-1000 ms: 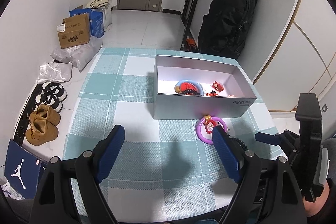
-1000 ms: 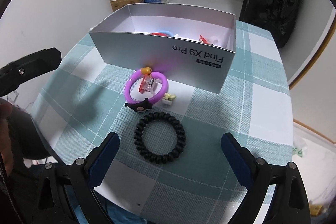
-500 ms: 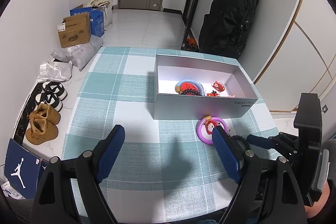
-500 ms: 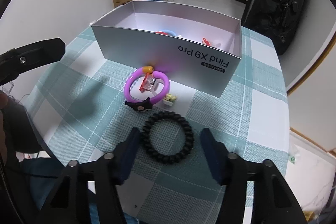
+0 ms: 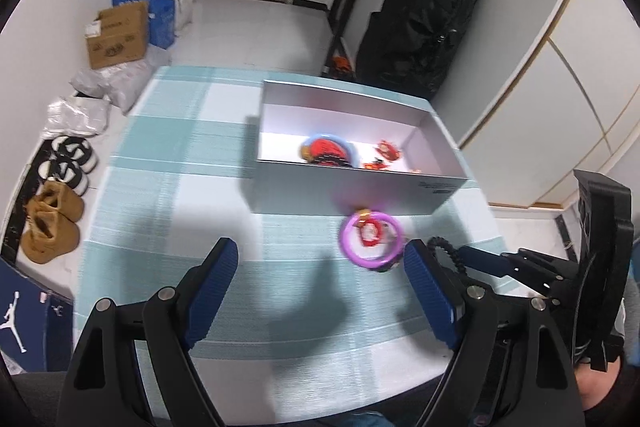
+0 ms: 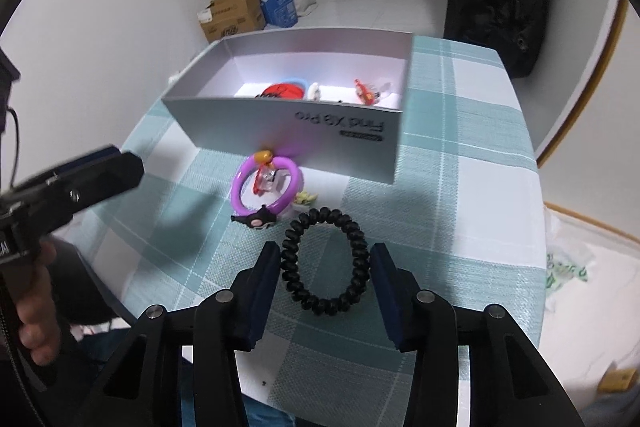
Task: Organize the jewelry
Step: 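Grasp the second black coil hair tie with the right tool while the left tool grasps the purple ring, then carry the purple ring and coil hair tie into the box and open both tools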
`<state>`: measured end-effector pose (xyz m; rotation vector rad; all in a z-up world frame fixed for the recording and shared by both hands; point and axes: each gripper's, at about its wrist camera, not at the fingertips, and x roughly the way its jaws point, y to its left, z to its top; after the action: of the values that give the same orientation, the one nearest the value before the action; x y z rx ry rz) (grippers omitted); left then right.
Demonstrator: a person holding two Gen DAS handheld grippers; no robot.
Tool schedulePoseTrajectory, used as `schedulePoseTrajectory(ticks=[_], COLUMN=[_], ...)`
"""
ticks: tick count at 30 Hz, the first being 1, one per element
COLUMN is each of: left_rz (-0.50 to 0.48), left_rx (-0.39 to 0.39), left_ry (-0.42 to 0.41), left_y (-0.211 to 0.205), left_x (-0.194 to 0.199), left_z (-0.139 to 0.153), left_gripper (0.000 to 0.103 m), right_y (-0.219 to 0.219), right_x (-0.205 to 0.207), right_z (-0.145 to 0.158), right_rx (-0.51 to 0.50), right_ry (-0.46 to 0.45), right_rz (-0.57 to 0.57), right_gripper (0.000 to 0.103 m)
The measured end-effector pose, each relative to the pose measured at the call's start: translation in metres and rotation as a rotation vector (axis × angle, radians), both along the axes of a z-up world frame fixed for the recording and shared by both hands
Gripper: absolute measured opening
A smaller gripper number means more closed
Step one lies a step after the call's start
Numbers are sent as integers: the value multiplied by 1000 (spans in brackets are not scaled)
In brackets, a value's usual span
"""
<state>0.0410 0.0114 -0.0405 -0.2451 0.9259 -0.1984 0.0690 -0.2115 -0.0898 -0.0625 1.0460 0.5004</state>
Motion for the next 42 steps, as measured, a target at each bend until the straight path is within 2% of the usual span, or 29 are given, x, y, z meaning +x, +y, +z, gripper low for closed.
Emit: schedulePoseTrajectory(ticks=[8, 12, 21, 27, 28, 30, 31, 33, 39, 42], left_rz=[-76, -86, -94, -105, -107, -106, -112, -121, -140, -141], left_rx=[21, -24, -42, 43, 54, 92, 105, 104, 106, 77], left_ry=[33, 72, 170, 147, 144, 140, 141, 137, 131, 118], left_y=[-26, -31, -41, -50, -51, -54, -54, -54, -57, -55], left_x=[8, 16, 34, 33, 33, 33, 34, 33, 32, 29], left_z=[-8, -16, -38, -37, -37, -36, -36, -35, -33, -29], left_gripper=[82, 82, 81, 81, 79, 65, 63, 52, 47, 47], right_y=[-20, -29, -41, -51, -52, -53, -54, -53, -54, -55], right_x=[0, -1, 1, 5, 5, 5, 5, 5, 5, 5], right_z=[11, 16, 21, 20, 19, 19, 19, 19, 19, 18], right_rx=[60, 70, 111, 133, 136, 139, 141, 141, 139, 146], right_ry=[0, 3, 12, 30, 32, 36, 36, 36, 33, 31], right_rz=[-43, -65, -81, -101, -103, -105, -104, -102, -105, -117], right_gripper=[45, 44, 44, 44, 44, 44, 44, 44, 44, 44])
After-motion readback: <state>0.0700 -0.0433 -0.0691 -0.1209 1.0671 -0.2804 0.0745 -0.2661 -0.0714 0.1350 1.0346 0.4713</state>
